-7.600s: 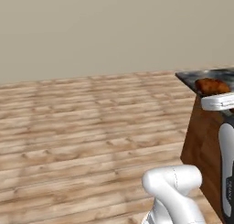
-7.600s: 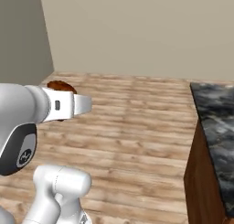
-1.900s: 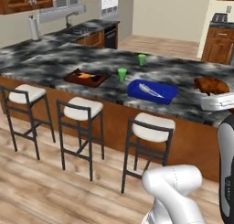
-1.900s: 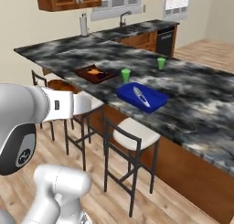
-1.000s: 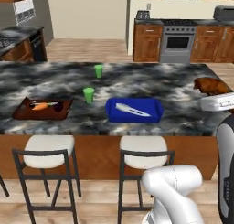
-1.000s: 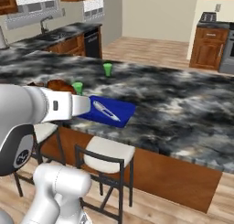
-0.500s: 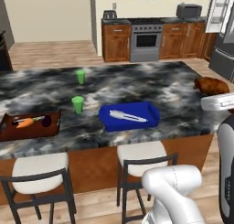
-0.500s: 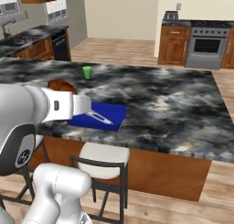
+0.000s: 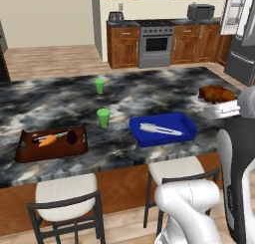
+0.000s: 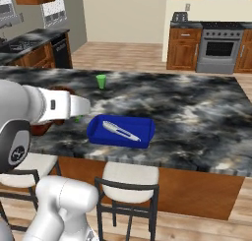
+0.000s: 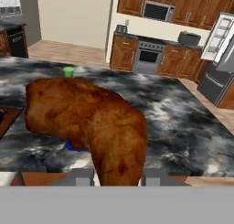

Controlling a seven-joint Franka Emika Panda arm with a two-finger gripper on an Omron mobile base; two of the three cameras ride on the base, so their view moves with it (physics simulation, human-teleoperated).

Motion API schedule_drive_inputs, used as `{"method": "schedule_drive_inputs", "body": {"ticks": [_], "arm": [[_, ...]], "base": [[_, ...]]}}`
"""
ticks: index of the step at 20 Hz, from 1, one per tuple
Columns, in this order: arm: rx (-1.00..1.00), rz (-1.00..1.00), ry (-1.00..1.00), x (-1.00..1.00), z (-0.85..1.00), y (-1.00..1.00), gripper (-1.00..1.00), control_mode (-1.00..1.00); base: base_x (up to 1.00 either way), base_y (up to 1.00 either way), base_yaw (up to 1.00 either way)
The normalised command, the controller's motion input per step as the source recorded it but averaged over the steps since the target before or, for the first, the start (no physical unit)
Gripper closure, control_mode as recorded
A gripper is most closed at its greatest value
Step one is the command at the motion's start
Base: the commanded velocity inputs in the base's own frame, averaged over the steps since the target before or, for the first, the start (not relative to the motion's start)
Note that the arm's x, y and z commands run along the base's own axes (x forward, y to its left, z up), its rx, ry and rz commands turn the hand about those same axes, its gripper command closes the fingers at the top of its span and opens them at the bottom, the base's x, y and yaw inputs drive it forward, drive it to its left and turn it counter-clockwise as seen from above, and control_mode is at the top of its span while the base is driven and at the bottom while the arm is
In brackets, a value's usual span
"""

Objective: Gather the eggplant and carrot from the fridge and place them on a tray on the dining counter. Then gather the steak and chicken drumstick from the fridge and place them on the other tray.

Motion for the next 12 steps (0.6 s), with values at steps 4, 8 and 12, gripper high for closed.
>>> {"method": "schedule_drive_inputs", "body": {"ticks": [4,8,12], "arm": [[-0.09,0.0,0.24,0.86,-0.23,0.24,1.0,-1.0],[-0.01,0.01,0.28,0.95,-0.43,-0.01,1.0,-1.0],[0.0,0.07,0.28,0.93,-0.69,0.0,1.0,-1.0]], "base": [[0.0,0.0,0.0],[0.0,0.0,0.0],[0.0,0.0,0.0]]}}
